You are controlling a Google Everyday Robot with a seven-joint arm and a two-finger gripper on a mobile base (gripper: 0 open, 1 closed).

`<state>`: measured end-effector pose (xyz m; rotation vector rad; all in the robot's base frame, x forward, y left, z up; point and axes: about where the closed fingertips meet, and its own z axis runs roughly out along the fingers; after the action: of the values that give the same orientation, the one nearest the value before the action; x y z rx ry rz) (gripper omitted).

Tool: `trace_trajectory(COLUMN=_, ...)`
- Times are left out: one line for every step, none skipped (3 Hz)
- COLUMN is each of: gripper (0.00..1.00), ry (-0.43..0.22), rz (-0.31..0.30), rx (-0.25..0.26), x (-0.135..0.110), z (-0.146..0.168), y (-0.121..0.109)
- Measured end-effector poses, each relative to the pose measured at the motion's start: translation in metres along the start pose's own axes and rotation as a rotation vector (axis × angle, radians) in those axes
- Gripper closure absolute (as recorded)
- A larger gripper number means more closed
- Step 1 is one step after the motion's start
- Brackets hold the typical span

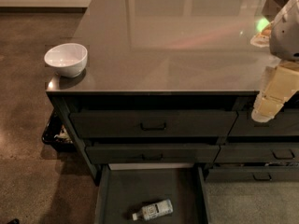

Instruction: Pick blue plastic bottle from bottom drawer and place on counter

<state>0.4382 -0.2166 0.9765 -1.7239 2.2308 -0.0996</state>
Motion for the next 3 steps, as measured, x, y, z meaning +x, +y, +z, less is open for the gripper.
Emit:
trace_trajectory(gripper=0.00, ry=0.000, rz=0.000, rx=0.000, x=0.000, z=0.000, y=0.000)
trace_trajectory(gripper=0.00, ry=-0.030, rz=-0.014, rx=-0.056, x=-0.004, z=0.025, y=0.026)
trace_trajectory(gripper=0.00, ry=-0.170, rz=-0.066, rx=-0.133, x=-0.028, z=0.070, y=0.079)
